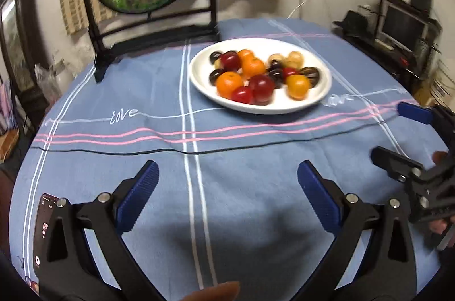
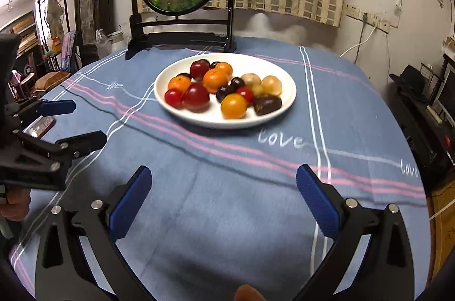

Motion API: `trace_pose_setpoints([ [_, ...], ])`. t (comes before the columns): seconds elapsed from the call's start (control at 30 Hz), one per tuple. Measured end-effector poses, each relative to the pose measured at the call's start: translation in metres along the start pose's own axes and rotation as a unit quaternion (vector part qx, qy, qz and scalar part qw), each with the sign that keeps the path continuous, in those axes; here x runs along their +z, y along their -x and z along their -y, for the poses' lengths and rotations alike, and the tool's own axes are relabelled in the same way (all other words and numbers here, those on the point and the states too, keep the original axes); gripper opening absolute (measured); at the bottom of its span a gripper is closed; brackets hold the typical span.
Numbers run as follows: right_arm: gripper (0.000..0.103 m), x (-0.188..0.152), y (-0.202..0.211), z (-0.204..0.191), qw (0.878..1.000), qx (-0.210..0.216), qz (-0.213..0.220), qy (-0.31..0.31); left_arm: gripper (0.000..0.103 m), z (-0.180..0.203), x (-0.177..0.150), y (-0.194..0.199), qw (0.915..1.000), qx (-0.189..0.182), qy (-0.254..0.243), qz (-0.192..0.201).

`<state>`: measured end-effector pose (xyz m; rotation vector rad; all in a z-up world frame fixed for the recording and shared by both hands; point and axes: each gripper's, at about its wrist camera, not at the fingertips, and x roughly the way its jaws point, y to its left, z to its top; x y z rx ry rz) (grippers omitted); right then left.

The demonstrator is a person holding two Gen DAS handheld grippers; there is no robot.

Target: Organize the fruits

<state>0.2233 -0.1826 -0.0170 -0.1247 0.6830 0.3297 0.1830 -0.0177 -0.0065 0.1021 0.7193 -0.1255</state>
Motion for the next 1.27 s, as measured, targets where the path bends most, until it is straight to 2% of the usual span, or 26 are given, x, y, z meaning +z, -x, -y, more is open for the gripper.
trace_pose_setpoints([
  [0.1,0.102,-0.006,0.002,0.001,1.000,0.000,-0.003,-0.007,0.100,0.002,-0.011,0.010,0.9999,-0.008,-0.002,0.014],
  [0.2,0.102,-0.009,0.001,0.003,1.000,0.006,-0.010,-0.017,0.100,0.003,-0.017,0.008,1.0000,0.000,-0.006,0.006],
  [0.57,0.102,-0.011,0.002,-0.004,1.000,0.015,-0.017,-0.009,0.100,0.002,-0.016,0.012,0.9998,0.005,-0.001,0.018],
  [0.93,0.102,-0.011,0.003,-0.003,0.999,0.020,-0.020,-0.015,0.100,0.002,-0.017,0.014,0.9997,-0.005,-0.002,0.025],
  [1.27,0.102,-0.011,0.003,-0.004,1.000,0.018,-0.021,-0.013,0.100,0.005,-0.018,0.013,0.9995,0.011,-0.010,0.026],
])
